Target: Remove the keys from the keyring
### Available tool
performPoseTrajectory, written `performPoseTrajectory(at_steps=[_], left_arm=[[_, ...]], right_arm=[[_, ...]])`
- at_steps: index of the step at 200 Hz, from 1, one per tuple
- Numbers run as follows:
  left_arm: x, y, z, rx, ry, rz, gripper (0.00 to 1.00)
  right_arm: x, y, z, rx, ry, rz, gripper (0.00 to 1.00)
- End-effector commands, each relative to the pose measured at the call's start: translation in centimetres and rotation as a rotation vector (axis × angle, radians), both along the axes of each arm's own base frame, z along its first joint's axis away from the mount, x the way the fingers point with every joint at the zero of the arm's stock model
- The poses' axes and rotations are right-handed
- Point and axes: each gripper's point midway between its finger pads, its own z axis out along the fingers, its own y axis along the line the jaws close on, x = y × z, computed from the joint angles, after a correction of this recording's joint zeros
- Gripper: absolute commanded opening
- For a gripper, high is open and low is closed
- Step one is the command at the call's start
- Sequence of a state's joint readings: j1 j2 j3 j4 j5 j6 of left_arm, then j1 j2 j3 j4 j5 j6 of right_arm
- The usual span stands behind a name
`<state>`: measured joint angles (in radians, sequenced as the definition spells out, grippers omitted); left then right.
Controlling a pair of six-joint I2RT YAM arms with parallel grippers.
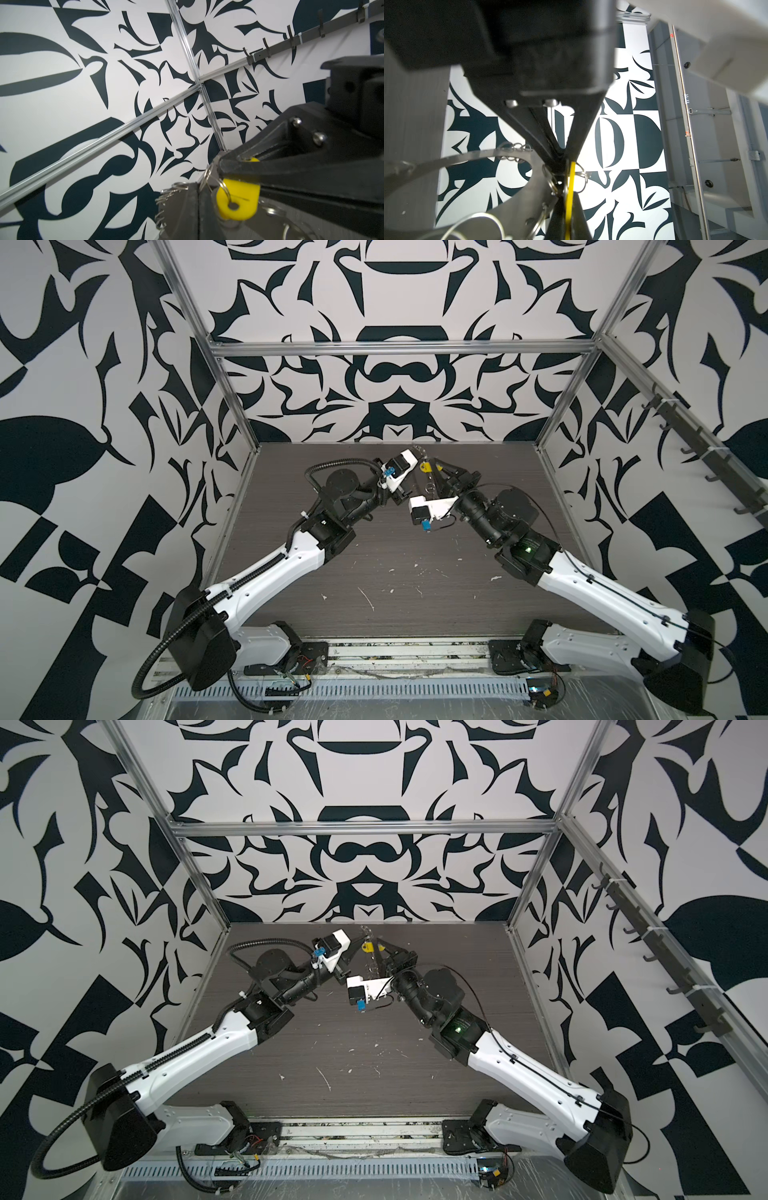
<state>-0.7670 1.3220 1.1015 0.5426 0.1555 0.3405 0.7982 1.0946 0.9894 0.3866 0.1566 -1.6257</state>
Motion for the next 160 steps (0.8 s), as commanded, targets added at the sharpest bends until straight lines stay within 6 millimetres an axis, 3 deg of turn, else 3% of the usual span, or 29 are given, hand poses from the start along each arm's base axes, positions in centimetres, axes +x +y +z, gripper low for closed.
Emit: performPoseTrajectory(at_steps=[1,43,79,160], left_arm=[[-2.2,-0.4,7.1,-0.134,-0.151,-0.112,0.00],[-0.7,-1.9,9.3,-0.157,-0.184,-0.143,0.00],[0.4,-2.6,10.6,-0.151,-0.199,-0.142,0.00],[0.5,-2.8,10.6,-0.151,-0.194,-0.144,0.00]], right_arm=[[-1.6,3.3,-0.3,-0.044,0.038,0.207,0.00],[-0.2,2.6,3.8,-0.003,0.006,0.223,0.00],[0.6,2.3,4.0,-0.018,0.026,0.213,0.00],[0.8,1.5,5.8,0.010,0.060,0.202,0.00]])
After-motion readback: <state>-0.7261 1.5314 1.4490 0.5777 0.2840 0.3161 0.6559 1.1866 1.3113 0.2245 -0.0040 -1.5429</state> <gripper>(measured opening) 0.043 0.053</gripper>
